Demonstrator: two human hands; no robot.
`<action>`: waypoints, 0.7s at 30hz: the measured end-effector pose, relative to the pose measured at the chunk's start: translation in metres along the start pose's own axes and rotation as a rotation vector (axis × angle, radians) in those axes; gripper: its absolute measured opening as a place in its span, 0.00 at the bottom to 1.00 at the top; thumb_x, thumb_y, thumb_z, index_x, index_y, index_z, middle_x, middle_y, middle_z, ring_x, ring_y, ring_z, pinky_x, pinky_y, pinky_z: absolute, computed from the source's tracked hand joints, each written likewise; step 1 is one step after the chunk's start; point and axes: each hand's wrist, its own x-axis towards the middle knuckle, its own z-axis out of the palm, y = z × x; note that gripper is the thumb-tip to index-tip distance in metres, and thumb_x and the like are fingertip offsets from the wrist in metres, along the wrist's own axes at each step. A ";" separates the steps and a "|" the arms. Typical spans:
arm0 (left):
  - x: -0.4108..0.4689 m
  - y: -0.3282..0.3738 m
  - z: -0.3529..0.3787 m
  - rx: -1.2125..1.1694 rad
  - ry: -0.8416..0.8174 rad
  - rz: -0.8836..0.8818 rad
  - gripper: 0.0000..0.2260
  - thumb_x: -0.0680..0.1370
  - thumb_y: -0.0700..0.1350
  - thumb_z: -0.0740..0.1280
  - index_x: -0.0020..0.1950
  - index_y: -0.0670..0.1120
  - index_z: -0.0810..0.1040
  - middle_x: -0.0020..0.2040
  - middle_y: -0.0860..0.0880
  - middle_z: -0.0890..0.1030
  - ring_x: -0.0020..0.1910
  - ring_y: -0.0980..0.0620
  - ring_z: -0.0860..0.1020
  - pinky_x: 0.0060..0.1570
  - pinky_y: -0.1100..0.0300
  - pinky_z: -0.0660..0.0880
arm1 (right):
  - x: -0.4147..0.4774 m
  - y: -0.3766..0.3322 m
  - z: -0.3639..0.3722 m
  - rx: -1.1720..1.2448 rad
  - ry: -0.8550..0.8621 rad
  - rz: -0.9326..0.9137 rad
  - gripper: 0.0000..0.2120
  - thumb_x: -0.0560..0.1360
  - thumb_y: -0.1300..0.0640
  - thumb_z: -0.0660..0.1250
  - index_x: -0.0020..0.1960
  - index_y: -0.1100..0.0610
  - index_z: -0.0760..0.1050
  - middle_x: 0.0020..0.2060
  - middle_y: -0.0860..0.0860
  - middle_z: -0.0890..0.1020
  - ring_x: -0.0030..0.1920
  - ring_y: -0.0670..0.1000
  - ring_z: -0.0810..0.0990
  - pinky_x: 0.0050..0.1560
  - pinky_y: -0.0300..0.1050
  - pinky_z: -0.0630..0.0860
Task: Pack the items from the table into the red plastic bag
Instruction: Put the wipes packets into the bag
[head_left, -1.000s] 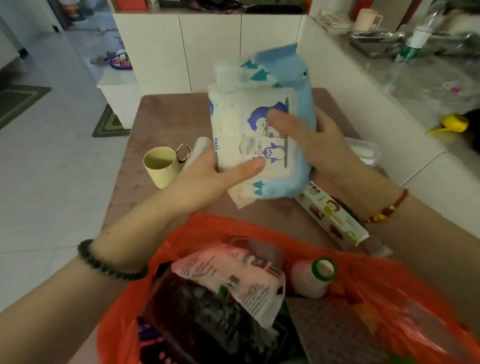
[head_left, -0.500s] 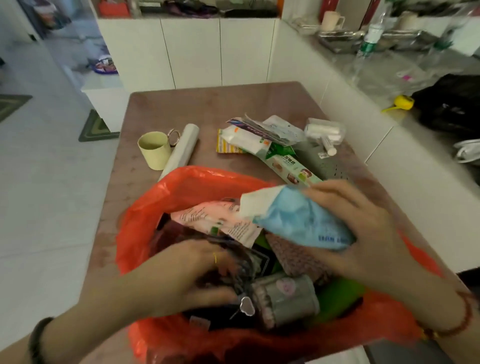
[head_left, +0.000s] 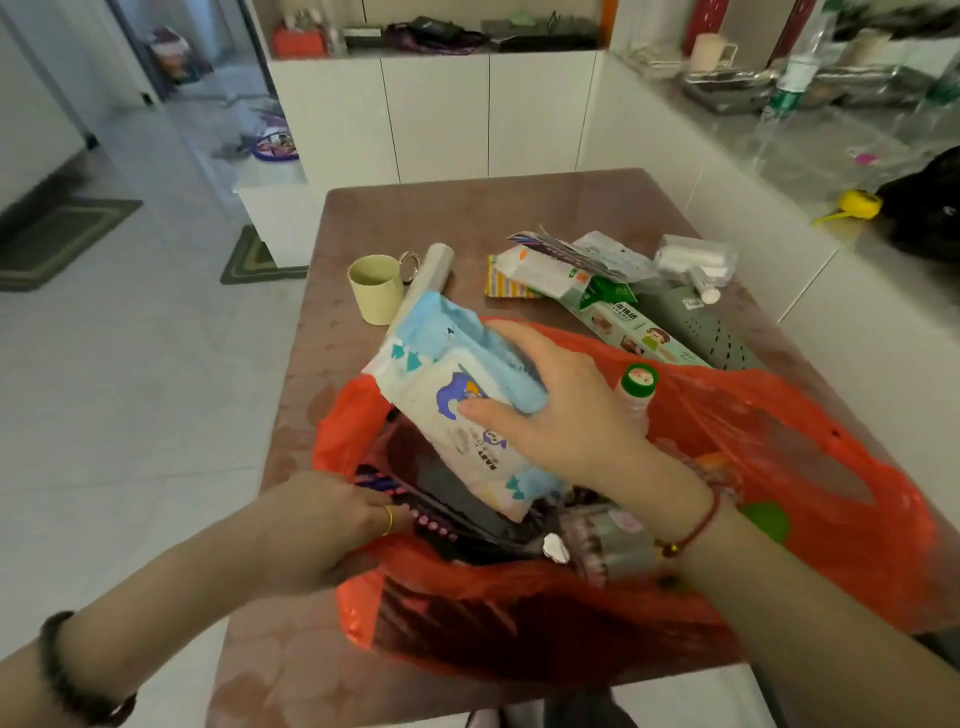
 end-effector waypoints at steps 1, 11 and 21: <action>0.002 -0.003 0.000 -0.077 0.054 -0.052 0.15 0.69 0.48 0.59 0.50 0.62 0.78 0.41 0.51 0.84 0.33 0.50 0.81 0.28 0.64 0.75 | 0.012 0.003 0.002 0.003 -0.112 0.050 0.24 0.68 0.45 0.71 0.61 0.52 0.72 0.52 0.48 0.81 0.51 0.51 0.79 0.53 0.51 0.76; -0.015 0.006 -0.025 0.030 0.225 0.074 0.18 0.73 0.67 0.53 0.52 0.58 0.71 0.39 0.60 0.82 0.35 0.63 0.76 0.42 0.69 0.66 | 0.001 0.027 0.017 -0.414 -0.217 -0.052 0.17 0.73 0.44 0.64 0.57 0.51 0.75 0.57 0.47 0.75 0.58 0.48 0.72 0.56 0.44 0.69; -0.029 0.026 0.031 -1.572 0.222 -1.071 0.58 0.40 0.67 0.76 0.69 0.56 0.64 0.64 0.49 0.75 0.57 0.45 0.76 0.46 0.45 0.78 | -0.134 0.157 -0.106 0.177 0.195 0.891 0.49 0.43 0.28 0.74 0.61 0.42 0.67 0.59 0.49 0.76 0.60 0.54 0.75 0.60 0.58 0.71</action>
